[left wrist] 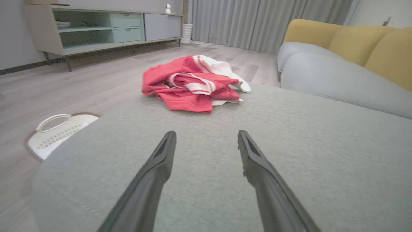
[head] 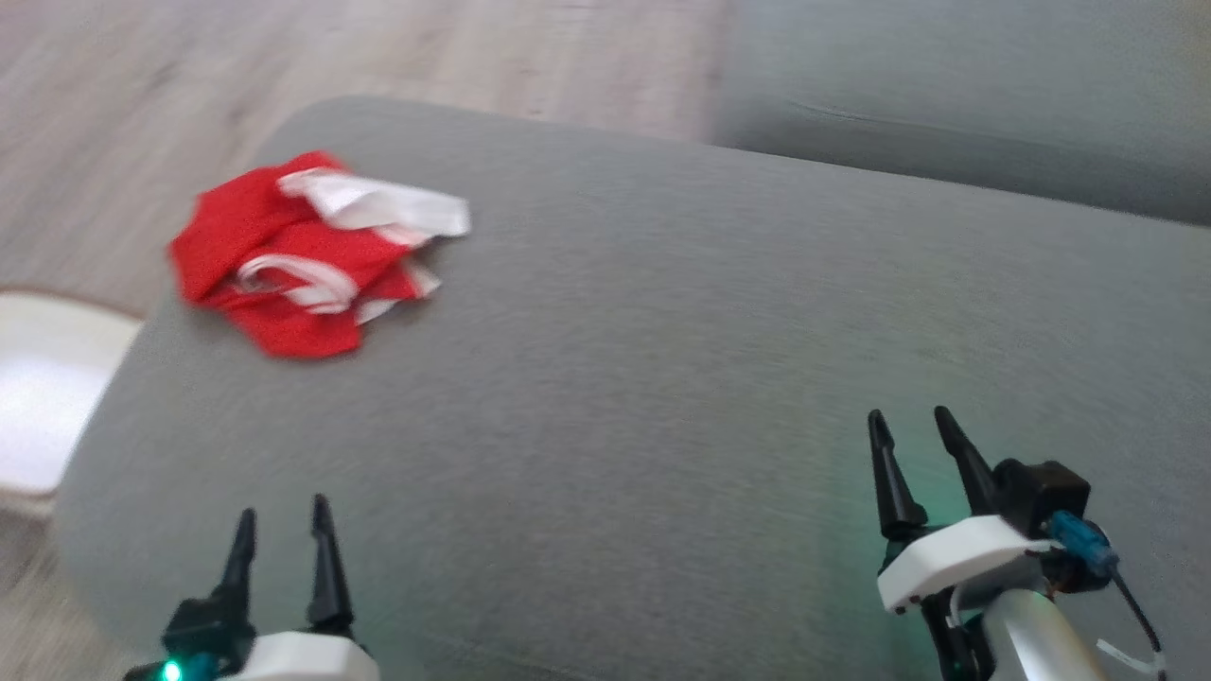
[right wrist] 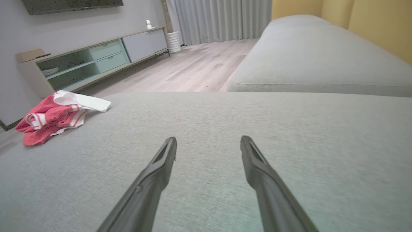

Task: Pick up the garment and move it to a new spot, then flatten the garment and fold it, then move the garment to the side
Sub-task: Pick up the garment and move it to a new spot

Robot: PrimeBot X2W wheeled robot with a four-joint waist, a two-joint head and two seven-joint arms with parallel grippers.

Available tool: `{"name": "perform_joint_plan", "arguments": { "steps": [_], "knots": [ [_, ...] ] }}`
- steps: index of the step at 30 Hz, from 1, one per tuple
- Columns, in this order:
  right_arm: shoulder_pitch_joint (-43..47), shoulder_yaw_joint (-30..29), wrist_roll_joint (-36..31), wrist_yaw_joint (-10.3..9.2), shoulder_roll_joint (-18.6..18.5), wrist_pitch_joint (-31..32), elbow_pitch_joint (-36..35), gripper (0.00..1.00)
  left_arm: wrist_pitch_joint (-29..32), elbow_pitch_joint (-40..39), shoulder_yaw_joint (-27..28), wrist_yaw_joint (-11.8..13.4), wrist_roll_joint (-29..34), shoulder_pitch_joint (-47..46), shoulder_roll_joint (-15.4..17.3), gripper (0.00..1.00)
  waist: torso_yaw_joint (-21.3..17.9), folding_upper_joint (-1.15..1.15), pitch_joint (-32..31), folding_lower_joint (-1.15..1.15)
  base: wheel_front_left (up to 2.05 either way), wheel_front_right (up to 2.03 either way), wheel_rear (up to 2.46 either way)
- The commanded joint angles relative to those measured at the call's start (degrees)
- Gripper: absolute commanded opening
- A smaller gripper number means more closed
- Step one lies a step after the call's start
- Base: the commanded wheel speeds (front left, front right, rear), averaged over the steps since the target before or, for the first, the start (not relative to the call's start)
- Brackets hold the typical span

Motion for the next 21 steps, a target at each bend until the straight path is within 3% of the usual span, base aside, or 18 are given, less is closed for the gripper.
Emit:
{"name": "perform_joint_plan", "arguments": {
  "steps": [1, 5, 10, 15, 21],
  "knots": [
    [-2.2, 1.9, 0.5, -0.04, 0.0, -0.6, -1.6, 1.00, -0.3, -1.7, 3.1, -0.1, 0.6, -1.9, 0.2, 1.00, 6.2, 0.00, 0.8, -0.01, 0.00, 0.00, 0.00],
    [-2.9, 3.1, 0.8, -0.04, 0.0, -0.6, -1.3, 1.00, -0.3, -1.8, 5.9, -0.1, 0.9, -1.1, 0.2, 1.00, 10.3, 0.00, 1.6, -0.01, 0.00, 0.00, 0.00],
    [-4.0, 4.1, 1.2, -0.04, 0.0, -0.6, -1.3, 1.00, -0.3, -2.1, 9.4, -0.2, 1.0, -0.9, 0.2, 1.00, 12.5, 0.00, 2.8, -0.01, 0.00, 0.00, 0.00],
    [-5.1, 5.0, 0.6, -0.04, 0.0, -0.6, -1.5, 1.00, -0.3, -5.0, 13.3, -1.7, 0.5, -3.0, 0.2, 1.00, 12.2, 0.00, 5.0, -0.01, 0.00, 0.00, 0.00],
    [-7.7, 5.7, -1.5, -0.04, 0.0, -0.6, -1.9, 1.00, -0.3, -8.5, 18.3, -4.8, 2.7, -11.0, 1.2, 1.00, 9.0, 0.00, 10.1, -0.01, 0.00, 0.00, 0.00]
  ]
}}
